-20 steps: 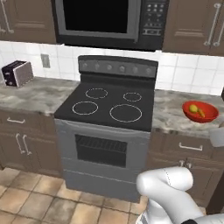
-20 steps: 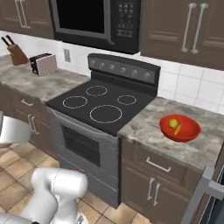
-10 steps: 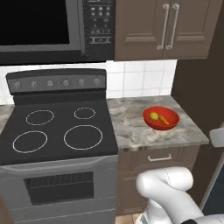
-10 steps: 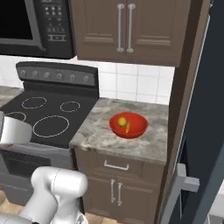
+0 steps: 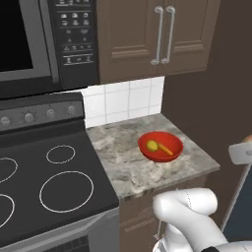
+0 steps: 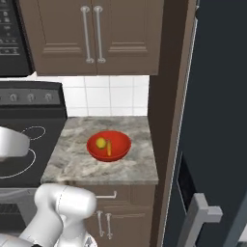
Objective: Take the lemon, peach, and carrot from the freezer and place them in the bowl on the counter.
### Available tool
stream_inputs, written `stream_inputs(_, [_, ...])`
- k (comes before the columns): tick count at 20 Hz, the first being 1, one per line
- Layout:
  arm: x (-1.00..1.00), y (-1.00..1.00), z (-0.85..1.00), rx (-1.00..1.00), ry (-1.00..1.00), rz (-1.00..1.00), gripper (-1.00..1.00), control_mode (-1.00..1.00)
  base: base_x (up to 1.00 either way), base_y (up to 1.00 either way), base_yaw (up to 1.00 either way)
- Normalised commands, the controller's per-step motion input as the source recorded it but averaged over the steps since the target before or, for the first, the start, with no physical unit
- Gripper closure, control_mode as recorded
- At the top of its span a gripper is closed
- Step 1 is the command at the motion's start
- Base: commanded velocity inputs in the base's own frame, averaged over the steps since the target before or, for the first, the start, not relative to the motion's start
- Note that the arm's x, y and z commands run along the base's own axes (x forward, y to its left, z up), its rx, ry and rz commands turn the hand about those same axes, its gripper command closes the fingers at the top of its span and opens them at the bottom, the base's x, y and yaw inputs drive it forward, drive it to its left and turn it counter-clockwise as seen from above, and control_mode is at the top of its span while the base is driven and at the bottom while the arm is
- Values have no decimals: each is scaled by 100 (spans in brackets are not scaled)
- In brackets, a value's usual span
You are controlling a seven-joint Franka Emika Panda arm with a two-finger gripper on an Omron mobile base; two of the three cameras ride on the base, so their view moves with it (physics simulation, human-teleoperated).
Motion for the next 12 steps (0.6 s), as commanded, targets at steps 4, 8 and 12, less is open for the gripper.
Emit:
stream_inputs(4, [0,0,0,0,0,0,100,100,87,-11,8])
stream_inputs(8, [0,0,0,0,0,0,100,100,40,-44,28])
stream_inputs(12, [0,0,0,0,0,0,100,100,42,-59,24])
